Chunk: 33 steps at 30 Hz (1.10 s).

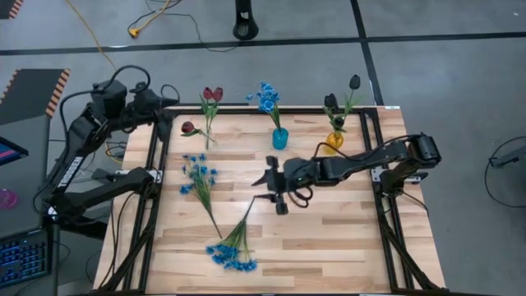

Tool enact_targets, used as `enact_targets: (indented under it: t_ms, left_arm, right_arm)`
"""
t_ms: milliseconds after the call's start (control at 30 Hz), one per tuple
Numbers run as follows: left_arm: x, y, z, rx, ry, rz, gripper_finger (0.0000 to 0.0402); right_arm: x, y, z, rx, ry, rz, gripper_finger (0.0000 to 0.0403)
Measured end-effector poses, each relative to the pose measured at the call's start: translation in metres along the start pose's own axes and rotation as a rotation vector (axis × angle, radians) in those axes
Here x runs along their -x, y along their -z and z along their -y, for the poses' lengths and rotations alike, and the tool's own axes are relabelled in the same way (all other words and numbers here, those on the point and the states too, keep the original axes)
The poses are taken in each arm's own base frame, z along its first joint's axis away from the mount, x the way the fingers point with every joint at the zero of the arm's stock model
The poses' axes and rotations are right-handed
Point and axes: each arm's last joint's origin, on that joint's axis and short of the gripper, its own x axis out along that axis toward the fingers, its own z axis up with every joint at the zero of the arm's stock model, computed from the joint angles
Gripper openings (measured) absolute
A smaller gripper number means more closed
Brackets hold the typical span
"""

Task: Sort flowers into vase by color
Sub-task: Put the bottom blue flowers into the blue vase

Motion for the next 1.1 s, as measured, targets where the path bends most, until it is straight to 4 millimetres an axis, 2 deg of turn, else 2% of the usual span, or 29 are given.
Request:
enact_targets:
  t_ms: [200,467,667,833,1100]
  left_arm:
    - [0.000,0.000,0.003,0.004,0.029,-0.001,0.0160]
    - [-0.003,-0.001,0.007,-0.006,0.064,-0.007,0.0160]
    - [-0.004,-0.001,0.009,-0.005,0.086,-0.007,0.0160]
    - [-0.004,-0.001,0.012,-0.011,0.109,-0.011,0.0160]
    - [-0.005,-0.001,0.015,-0.022,0.137,-0.008,0.0160]
  right_arm:
    - [-0.023,-0.012,-0.012,0.066,-0.102,-0.152,0.0197]
    - [-0.071,0.002,-0.020,0.075,-0.143,-0.296,0.0197]
    - [-0.102,0.014,-0.026,0.134,-0.253,-0.373,0.0189]
    - [-0.120,0.020,-0.029,0.194,-0.297,-0.451,0.0175]
    - [-0.142,0.029,-0.031,0.194,-0.327,-0.551,0.0168]
